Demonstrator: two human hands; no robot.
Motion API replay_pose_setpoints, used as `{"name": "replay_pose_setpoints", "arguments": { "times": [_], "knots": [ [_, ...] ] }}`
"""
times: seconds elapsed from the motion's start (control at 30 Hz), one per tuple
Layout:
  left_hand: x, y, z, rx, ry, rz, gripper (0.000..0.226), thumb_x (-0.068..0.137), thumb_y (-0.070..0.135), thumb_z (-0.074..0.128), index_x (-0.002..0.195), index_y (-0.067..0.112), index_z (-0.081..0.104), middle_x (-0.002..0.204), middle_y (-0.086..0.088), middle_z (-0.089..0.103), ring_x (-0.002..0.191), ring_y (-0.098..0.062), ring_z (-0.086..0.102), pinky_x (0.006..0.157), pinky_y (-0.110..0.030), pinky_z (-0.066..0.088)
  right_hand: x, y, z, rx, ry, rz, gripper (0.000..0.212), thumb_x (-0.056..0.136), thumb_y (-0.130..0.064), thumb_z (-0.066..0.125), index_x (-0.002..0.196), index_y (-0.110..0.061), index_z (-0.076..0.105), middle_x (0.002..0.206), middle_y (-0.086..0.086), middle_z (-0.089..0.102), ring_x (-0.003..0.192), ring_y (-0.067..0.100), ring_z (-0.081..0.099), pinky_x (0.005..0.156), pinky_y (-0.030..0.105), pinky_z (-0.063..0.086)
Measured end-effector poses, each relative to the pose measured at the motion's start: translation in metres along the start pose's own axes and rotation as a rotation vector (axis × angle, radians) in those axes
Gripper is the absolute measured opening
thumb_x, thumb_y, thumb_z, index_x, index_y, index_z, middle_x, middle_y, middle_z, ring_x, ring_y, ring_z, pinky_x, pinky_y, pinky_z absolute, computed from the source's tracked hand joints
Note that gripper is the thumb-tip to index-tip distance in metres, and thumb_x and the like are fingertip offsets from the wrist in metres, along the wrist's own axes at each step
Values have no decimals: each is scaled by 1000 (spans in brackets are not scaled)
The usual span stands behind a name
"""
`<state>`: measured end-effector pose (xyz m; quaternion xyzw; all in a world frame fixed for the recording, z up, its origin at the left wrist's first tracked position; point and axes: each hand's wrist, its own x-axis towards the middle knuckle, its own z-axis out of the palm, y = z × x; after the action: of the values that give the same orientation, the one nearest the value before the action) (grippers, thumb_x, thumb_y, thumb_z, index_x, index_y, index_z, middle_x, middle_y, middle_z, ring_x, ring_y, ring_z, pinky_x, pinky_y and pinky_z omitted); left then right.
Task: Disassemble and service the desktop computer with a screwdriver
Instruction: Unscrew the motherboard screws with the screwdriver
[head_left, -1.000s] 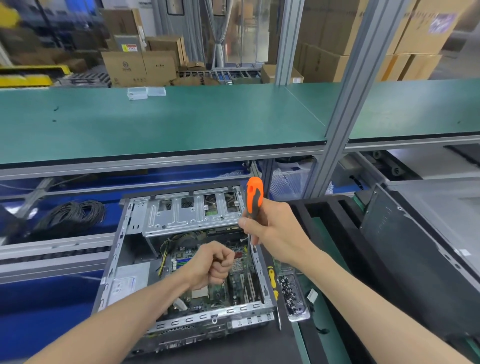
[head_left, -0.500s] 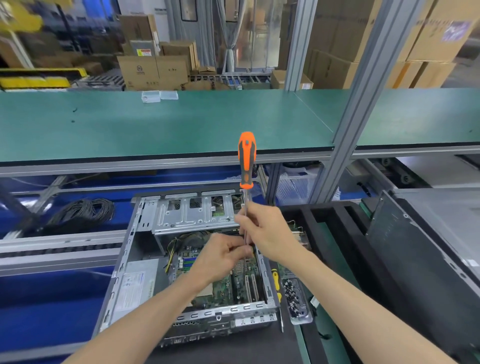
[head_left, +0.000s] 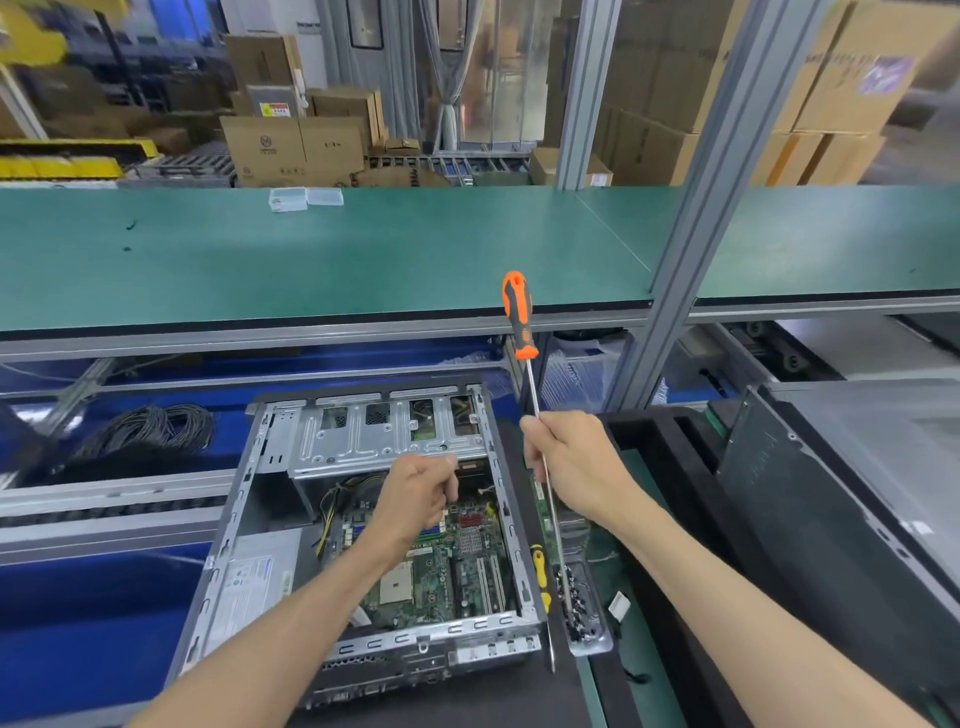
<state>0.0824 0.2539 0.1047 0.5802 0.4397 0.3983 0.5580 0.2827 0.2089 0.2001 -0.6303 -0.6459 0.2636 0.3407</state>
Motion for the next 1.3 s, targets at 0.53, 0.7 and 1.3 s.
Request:
{"name": "replay_pose_setpoints", "arguments": {
  "times": [0.53, 0.7, 1.3],
  "knots": [
    [24, 9, 47, -463, 2, -294, 46, 100, 18, 48, 56, 20, 37, 53, 3, 21, 44, -12, 13, 37, -21, 17, -76, 115, 70, -130, -349, 432, 41, 105, -15, 45, 67, -2, 50, 65, 2, 55, 53, 10, 48, 51, 22, 40],
    [32, 16, 70, -632, -73, -351, 48, 102, 19, 44, 54, 19, 41, 49, 5, 20, 40, -9, 13, 34, -21, 16, -90, 130, 91, -212, -475, 465, 39, 99, -5, 42, 60, -13, 41, 78, 12, 65, 64, 22, 60, 52, 24, 36],
    [11, 20, 146, -495, -290, -185, 53, 103, 26, 39, 52, 15, 31, 47, 0, 20, 44, -13, 12, 43, -23, 13, -82, 124, 69, 1336, 199, 697, 50, 110, -34, 34, 117, 6, 65, 112, 25, 71, 104, 31, 72, 92, 43, 53]
  ]
}}
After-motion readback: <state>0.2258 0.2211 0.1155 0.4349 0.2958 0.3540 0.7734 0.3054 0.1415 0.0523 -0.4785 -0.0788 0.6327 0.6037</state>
